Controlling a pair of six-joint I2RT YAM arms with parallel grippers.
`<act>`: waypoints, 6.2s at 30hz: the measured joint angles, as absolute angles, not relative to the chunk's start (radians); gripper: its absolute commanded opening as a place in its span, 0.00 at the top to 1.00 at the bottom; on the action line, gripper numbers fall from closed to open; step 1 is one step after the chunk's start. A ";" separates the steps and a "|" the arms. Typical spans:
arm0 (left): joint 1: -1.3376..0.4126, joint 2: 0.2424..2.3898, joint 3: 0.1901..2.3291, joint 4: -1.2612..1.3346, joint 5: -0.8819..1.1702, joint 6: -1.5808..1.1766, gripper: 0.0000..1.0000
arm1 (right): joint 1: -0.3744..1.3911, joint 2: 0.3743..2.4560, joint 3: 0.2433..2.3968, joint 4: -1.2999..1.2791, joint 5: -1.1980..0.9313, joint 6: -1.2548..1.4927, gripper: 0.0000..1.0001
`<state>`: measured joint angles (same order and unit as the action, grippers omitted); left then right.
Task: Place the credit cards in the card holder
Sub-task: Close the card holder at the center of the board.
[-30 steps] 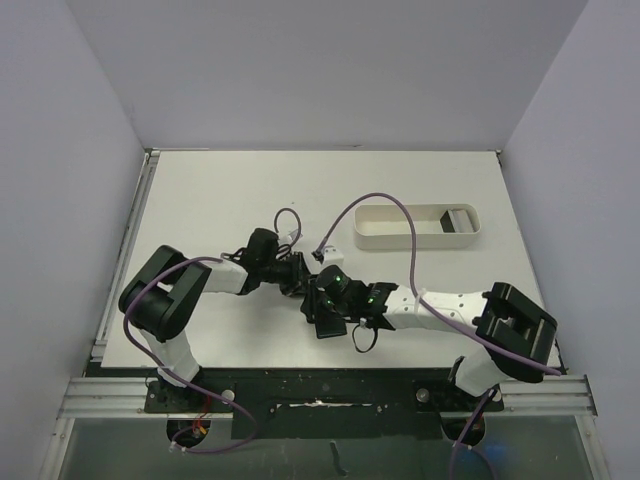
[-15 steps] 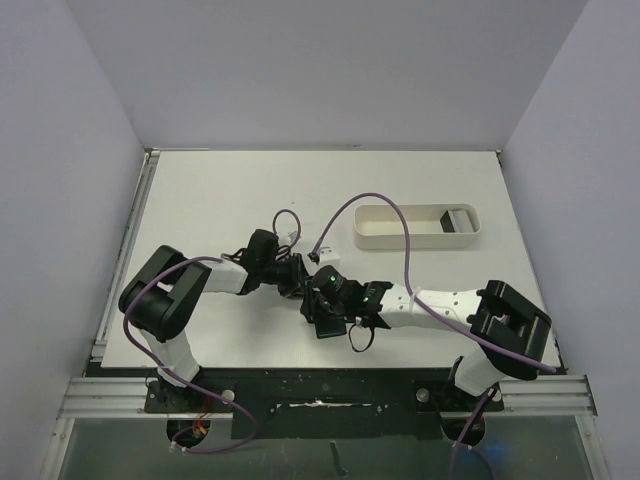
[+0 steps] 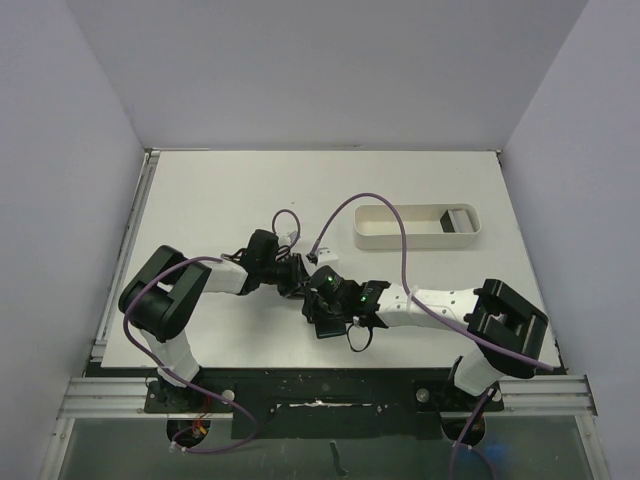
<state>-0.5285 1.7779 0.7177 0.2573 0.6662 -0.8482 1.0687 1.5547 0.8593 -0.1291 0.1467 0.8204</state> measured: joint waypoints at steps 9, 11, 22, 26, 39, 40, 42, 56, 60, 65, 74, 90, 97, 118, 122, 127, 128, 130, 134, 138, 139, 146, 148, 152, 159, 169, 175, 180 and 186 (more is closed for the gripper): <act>-0.529 1.777 0.717 0.258 0.663 -0.848 0.85 | 1.069 1.557 0.860 -0.131 0.147 0.819 0.84; -0.529 1.777 0.716 0.258 0.662 -0.848 0.85 | 1.069 1.560 0.860 -0.131 0.147 0.819 0.84; -0.529 1.777 0.715 0.258 0.662 -0.848 0.85 | 1.069 1.565 0.864 -0.144 0.151 0.818 1.00; -0.529 1.777 0.715 0.257 0.659 -0.847 0.85 | 1.069 1.565 0.864 -0.144 0.159 0.818 1.00; -0.529 1.777 0.707 0.239 0.628 -0.815 0.86 | 1.069 1.485 0.791 -0.143 0.219 0.840 1.00; -0.529 1.777 0.707 0.237 0.627 -0.814 0.86 | 1.069 1.478 0.786 -0.143 0.223 0.844 1.00; -0.529 1.777 0.706 0.236 0.625 -0.810 0.86 | 1.069 1.465 0.772 -0.143 0.233 0.849 1.00; -0.534 1.777 0.706 0.236 0.624 -0.802 0.86 | 1.067 1.423 0.703 -0.142 0.289 0.902 1.00; -0.535 1.777 0.706 0.236 0.624 -0.801 0.86 | 1.065 1.415 0.676 -0.138 0.304 0.916 1.00; -0.536 1.777 0.706 0.236 0.624 -0.800 0.86 | 1.060 1.414 0.658 -0.120 0.308 0.930 1.00; -0.542 1.754 0.703 0.226 0.612 -0.809 0.83 | 1.047 1.402 0.615 -0.050 0.311 0.933 1.00; -0.640 1.732 0.714 0.219 0.504 -0.841 0.89 | 1.041 1.378 0.604 -0.046 0.311 0.898 1.00; -0.646 1.732 0.719 0.191 0.457 -0.812 0.91 | 1.039 1.378 0.604 -0.048 0.311 0.902 1.00; -0.646 1.730 0.719 0.200 0.458 -0.813 0.79 | 1.039 1.288 0.543 -0.056 0.292 0.980 1.00; -0.645 1.730 0.680 0.292 0.505 -0.869 0.71 | 1.039 1.288 0.538 -0.055 0.292 0.982 1.00; -0.645 1.730 0.616 0.417 0.565 -0.944 0.69 | 1.039 1.290 0.528 -0.051 0.292 0.986 1.00; -0.645 1.730 0.609 0.437 0.575 -0.958 0.69 | 1.039 1.291 0.525 -0.050 0.292 0.988 1.00; -0.645 1.730 0.593 0.484 0.591 -0.980 0.68 | 1.039 1.298 0.525 -0.048 0.292 0.989 1.00; -0.644 1.730 0.555 0.581 0.608 -1.023 0.66 | 1.039 1.305 0.525 -0.045 0.292 0.989 1.00; -0.645 1.732 0.551 0.614 0.608 -1.036 0.66 | 1.039 1.305 0.525 -0.043 0.292 0.989 1.00; -0.645 1.735 0.551 0.621 0.608 -1.037 0.66 | 1.039 1.305 0.525 -0.043 0.292 0.989 1.00; -0.651 1.784 0.553 0.638 0.602 -1.033 0.66 | 1.039 1.305 0.525 -0.042 0.292 0.993 1.00; -0.656 1.795 0.553 0.638 0.600 -1.032 0.66 | 1.039 1.305 0.525 -0.042 0.292 0.994 1.00; -0.665 1.804 0.557 0.649 0.601 -1.033 0.67 | 1.039 1.305 0.525 -0.042 0.292 0.996 1.00; -0.686 1.831 0.572 0.660 0.596 -1.036 0.83 | 1.039 1.305 0.525 -0.042 0.292 1.000 1.00; -0.688 1.833 0.589 0.623 0.572 -1.021 1.00 | 1.039 1.295 0.525 -0.056 0.292 1.013 1.00; -0.693 1.816 0.590 0.595 0.548 -1.009 1.00 | 1.040 1.270 0.525 -0.076 0.293 1.030 1.00; -0.693 1.803 0.590 0.570 0.532 -1.004 1.00 | 1.041 1.235 0.511 -0.087 0.297 1.056 1.00; -0.693 1.801 0.590 0.562 0.529 -1.001 1.00 | 1.041 1.226 0.486 -0.096 0.305 1.087 1.00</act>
